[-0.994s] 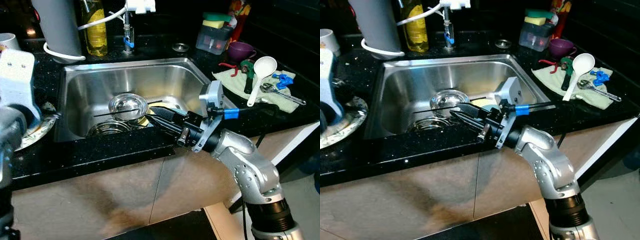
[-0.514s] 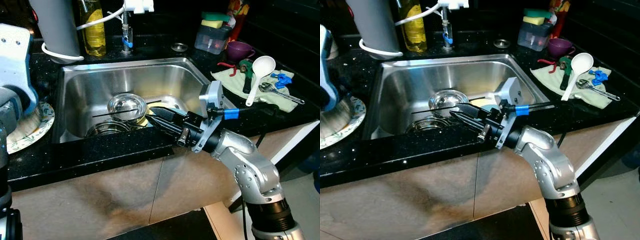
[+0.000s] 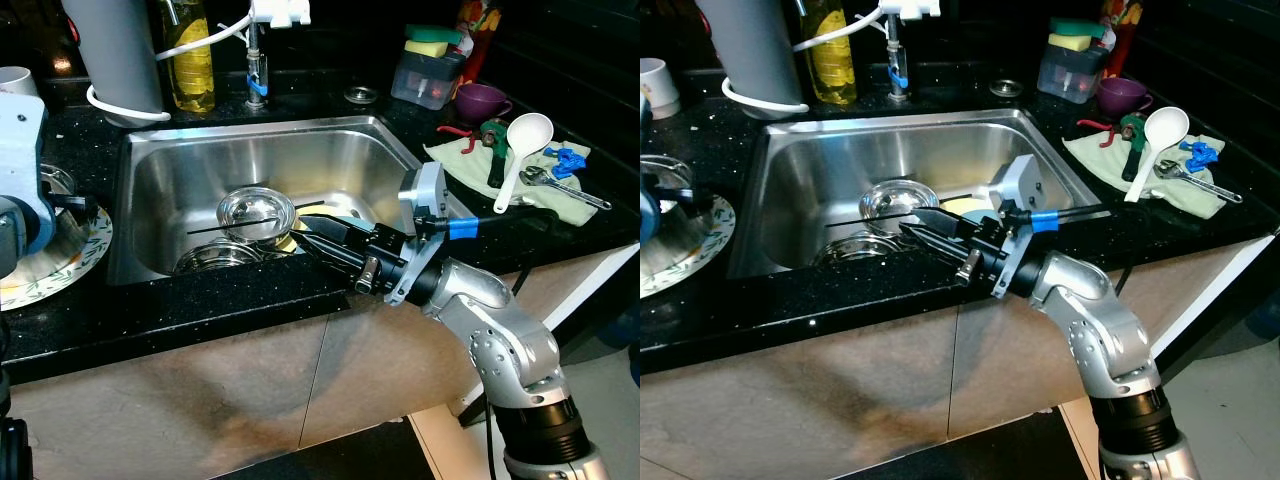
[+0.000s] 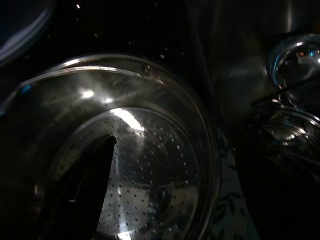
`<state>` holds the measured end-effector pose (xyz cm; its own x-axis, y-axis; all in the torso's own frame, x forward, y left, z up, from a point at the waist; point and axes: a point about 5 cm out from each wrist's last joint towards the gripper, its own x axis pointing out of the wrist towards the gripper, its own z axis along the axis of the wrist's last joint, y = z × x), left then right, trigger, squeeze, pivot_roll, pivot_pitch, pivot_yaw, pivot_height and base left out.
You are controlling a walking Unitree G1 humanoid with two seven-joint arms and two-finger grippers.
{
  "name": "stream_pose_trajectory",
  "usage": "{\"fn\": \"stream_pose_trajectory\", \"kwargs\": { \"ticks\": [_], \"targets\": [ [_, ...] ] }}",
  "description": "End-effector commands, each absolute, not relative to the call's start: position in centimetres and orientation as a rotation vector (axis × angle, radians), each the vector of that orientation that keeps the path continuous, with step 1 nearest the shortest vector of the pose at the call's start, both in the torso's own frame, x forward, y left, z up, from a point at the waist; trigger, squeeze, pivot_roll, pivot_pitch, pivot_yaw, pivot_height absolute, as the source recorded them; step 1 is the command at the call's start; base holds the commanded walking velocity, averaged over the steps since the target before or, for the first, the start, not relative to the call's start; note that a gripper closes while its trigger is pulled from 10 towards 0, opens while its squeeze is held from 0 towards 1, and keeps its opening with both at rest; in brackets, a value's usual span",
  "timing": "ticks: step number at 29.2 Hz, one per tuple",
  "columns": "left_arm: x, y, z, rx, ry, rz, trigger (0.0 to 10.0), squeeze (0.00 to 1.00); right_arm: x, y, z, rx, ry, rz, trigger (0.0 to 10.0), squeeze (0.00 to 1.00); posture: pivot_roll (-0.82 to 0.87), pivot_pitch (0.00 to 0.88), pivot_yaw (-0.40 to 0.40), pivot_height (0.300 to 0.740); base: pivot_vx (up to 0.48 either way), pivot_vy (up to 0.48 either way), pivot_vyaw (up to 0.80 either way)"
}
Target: Kitchen organization
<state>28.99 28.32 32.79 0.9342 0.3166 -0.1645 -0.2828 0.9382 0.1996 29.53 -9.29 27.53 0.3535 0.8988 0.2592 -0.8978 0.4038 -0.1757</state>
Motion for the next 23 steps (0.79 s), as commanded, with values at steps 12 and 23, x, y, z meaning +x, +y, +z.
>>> {"fn": "stream_pose_trajectory", "kwargs": {
  "ticks": [12, 23],
  "targets": [
    [28.93, 27.74, 31.53, 0.185, 0.254, 0.25, 0.0, 0.0, 29.52, -9.38, 27.38, -0.012, -0.328, 1.166, 10.0, 0.0, 0.01, 0.145, -0.053, 0.74, 0.0, 0.0, 0.0],
    [28.91, 27.66, 32.1, 0.212, 0.211, 0.237, 0.0, 0.0, 29.45, -9.31, 27.39, -0.01, -0.331, 1.165, 10.0, 0.0, 0.01, 0.142, -0.052, 0.74, 0.0, 0.0, 0.0]
  ]
}}
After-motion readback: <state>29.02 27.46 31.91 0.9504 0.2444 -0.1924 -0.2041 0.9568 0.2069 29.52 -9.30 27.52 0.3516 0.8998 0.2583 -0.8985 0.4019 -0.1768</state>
